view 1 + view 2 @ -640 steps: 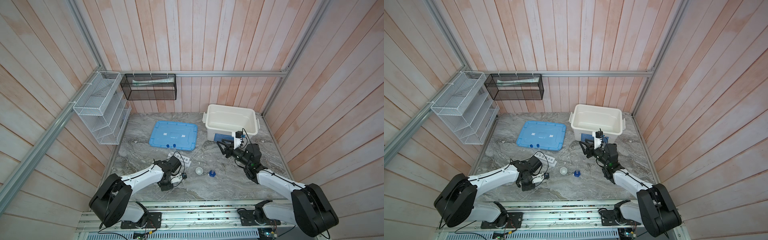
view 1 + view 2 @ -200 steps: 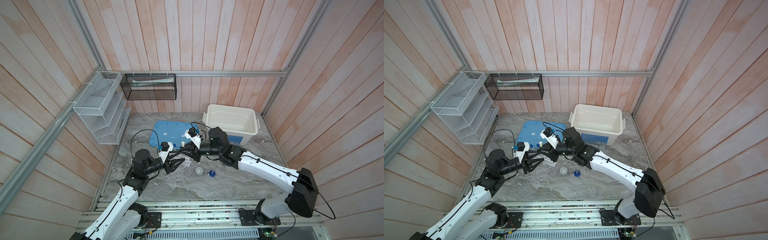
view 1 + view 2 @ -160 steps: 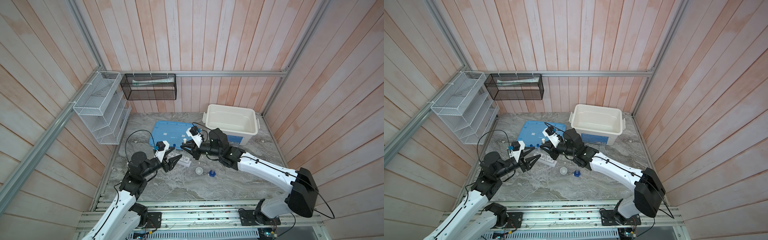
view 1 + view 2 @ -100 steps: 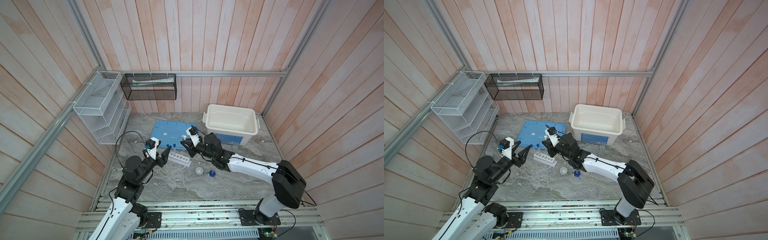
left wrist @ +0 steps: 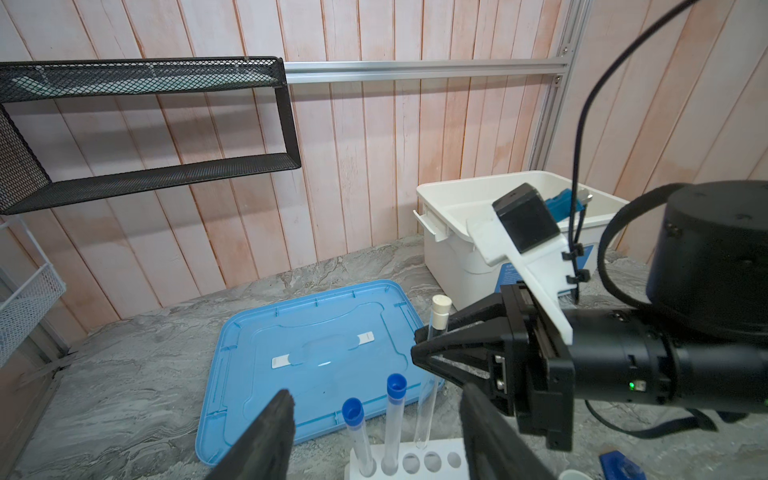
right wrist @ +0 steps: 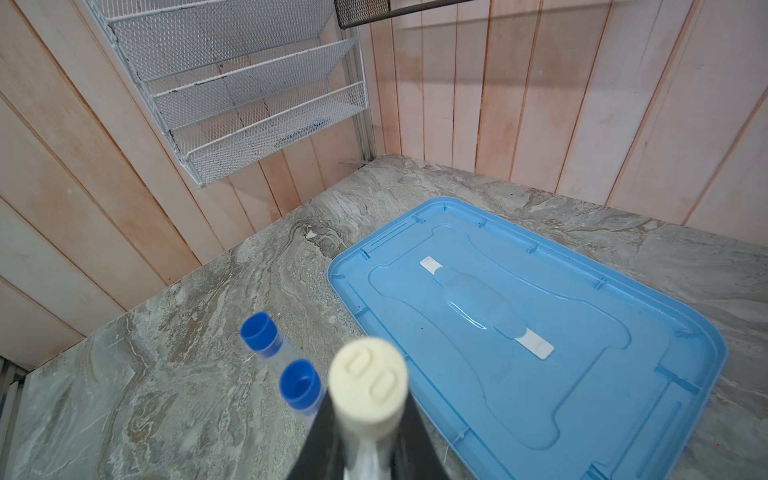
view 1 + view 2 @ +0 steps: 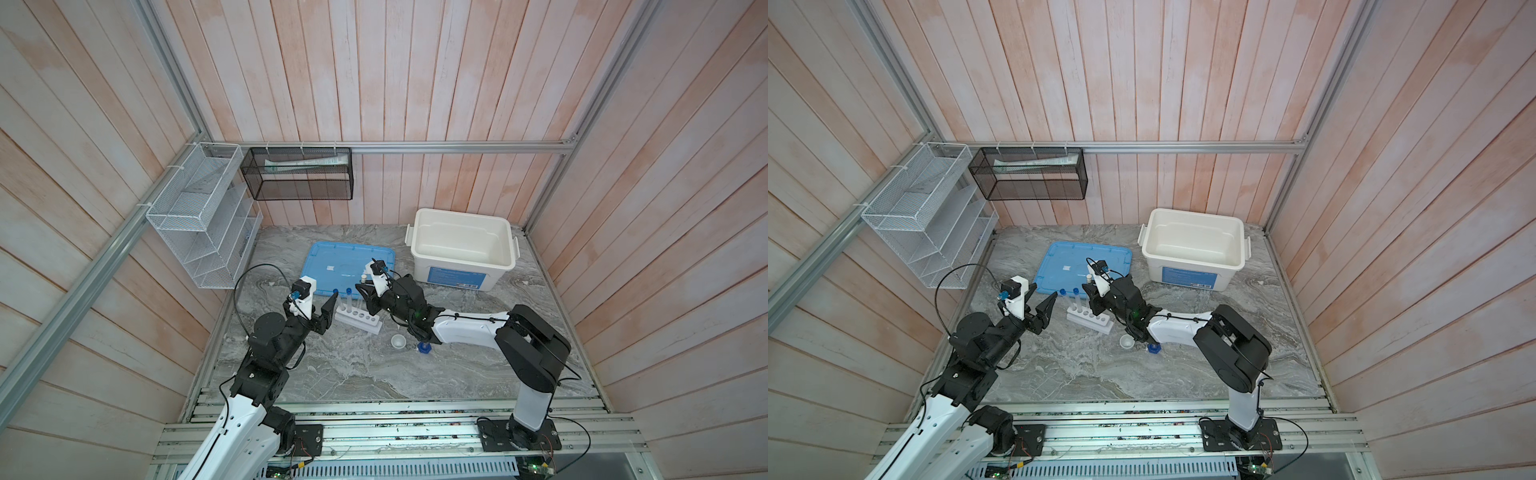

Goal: Organize the chemistry lab equipment
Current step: 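Carry the stoppered tube with right gripper over the rack and lower it in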

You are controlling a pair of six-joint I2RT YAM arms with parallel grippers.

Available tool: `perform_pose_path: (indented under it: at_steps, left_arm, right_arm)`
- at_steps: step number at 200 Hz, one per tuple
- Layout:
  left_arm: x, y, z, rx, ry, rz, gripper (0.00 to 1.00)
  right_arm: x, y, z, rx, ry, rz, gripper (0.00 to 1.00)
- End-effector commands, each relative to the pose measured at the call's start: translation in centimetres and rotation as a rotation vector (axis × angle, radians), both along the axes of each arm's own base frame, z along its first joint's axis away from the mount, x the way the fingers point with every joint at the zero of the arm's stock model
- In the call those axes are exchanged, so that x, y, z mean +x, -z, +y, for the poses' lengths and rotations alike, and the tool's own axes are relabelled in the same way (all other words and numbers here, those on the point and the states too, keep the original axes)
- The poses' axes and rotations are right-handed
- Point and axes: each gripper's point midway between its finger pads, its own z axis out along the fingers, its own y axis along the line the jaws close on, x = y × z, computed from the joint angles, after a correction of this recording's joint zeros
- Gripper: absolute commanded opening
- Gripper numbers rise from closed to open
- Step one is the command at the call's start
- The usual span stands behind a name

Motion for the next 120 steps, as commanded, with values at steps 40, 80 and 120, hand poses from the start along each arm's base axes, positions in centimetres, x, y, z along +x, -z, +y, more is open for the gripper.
perform_pose_path:
  at_steps: [40, 80, 120]
  left_arm:
    - [0.1, 0.5, 0.2, 0.028, -0.010, -0.005, 0.65]
    - [0.1, 0.9, 0.0, 0.040, 0.006, 0.004, 0.65]
    - [0.1, 0.9, -0.1, 0.042, 0.006, 0.003, 0.65]
  right_arm:
    - [0.3, -0.8, 1.5, 0.038, 0.009, -0.028, 0.06]
    - [0.1, 0.2, 1.7, 0.012, 0.006, -0.017, 0.06]
    - [-0.2, 0.7, 1.9, -0.002, 0.004, -0.014, 0.06]
